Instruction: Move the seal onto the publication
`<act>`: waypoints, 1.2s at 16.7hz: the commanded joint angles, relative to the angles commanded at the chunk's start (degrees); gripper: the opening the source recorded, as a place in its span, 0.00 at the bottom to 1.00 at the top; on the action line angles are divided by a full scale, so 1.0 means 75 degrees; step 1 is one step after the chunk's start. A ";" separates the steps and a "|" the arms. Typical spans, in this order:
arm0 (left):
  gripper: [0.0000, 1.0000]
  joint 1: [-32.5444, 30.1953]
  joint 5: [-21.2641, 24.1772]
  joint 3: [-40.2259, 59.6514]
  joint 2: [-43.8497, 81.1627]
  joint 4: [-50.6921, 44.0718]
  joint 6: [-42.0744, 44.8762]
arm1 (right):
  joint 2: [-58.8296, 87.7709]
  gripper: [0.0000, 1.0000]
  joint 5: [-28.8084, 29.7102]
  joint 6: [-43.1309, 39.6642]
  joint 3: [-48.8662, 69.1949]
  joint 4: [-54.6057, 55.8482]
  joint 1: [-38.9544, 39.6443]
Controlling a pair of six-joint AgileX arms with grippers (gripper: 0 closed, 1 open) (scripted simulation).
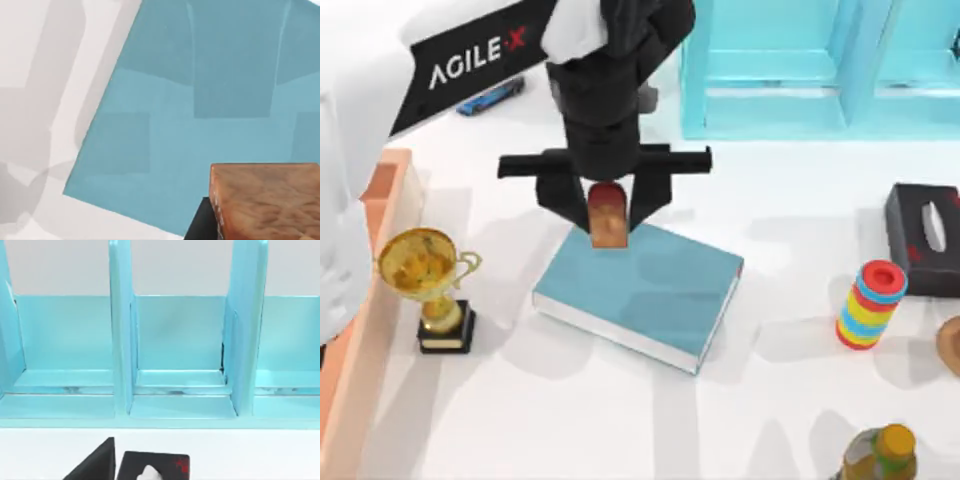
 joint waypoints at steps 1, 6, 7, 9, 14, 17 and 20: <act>0.00 -0.0238 -0.0037 0.0064 0.0157 0.0041 -0.0221 | 0.0000 1.00 0.0000 0.0000 0.0000 0.0000 0.0000; 0.00 -0.0491 -0.0083 0.0150 0.0346 0.0086 -0.0472 | 0.0000 1.00 0.0000 0.0000 0.0000 0.0000 0.0000; 0.00 -0.0467 -0.0069 0.0119 0.0330 0.0073 -0.0455 | 0.0000 1.00 0.0000 0.0000 0.0000 0.0000 0.0000; 0.00 -0.0476 -0.0074 0.0180 0.0336 0.0026 -0.0462 | 0.0000 1.00 0.0000 0.0000 0.0000 0.0000 0.0000; 0.00 -0.0492 -0.0083 0.0289 0.0338 -0.0060 -0.0473 | 0.0000 1.00 0.0000 0.0000 0.0000 0.0000 0.0000; 0.15 -0.0492 -0.0083 0.0289 0.0338 -0.0060 -0.0473 | 0.0000 1.00 0.0000 0.0000 0.0000 0.0000 0.0000; 0.38 -0.0492 -0.0083 0.0289 0.0338 -0.0060 -0.0473 | 0.0000 1.00 0.0000 0.0000 0.0000 0.0000 0.0000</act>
